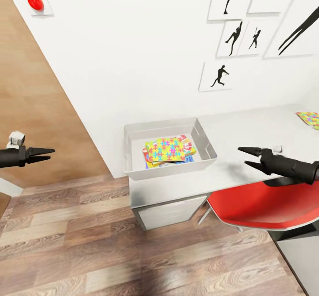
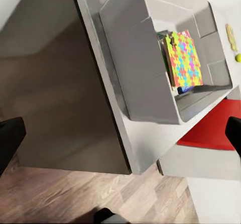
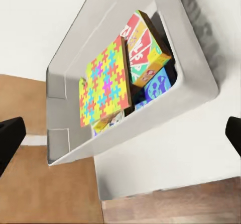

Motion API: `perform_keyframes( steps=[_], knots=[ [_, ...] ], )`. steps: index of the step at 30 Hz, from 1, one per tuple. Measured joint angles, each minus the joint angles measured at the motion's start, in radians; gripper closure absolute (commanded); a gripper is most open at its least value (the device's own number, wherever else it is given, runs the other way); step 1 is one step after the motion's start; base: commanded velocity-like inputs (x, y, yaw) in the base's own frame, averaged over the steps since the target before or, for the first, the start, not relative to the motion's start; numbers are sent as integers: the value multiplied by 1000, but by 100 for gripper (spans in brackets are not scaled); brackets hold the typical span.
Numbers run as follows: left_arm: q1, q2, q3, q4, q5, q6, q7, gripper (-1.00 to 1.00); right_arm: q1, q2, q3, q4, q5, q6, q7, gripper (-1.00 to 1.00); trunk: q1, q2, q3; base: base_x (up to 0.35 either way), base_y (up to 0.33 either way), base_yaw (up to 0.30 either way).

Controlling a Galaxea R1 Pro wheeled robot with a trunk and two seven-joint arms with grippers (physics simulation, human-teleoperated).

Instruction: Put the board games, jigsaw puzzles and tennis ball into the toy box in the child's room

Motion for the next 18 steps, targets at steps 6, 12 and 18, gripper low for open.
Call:
perform_keyframes(
  steps=[6,12,18],
  knots=[
    [71,5,1,1,1,-18,0,-100,242,-4,-124,-59,-45,-1,218,-100,0,0,10,0,0,0],
    [161,6,1,3,2,-40,0,-100,443,22,-153,-70,8,-1,454,-100,0,0,20,0,0,0],
    [234,5,25,33,3,-101,0,-100,550,116,-164,-71,134,-1,537,-100,0,0,29,0,0,0]
  ],
)
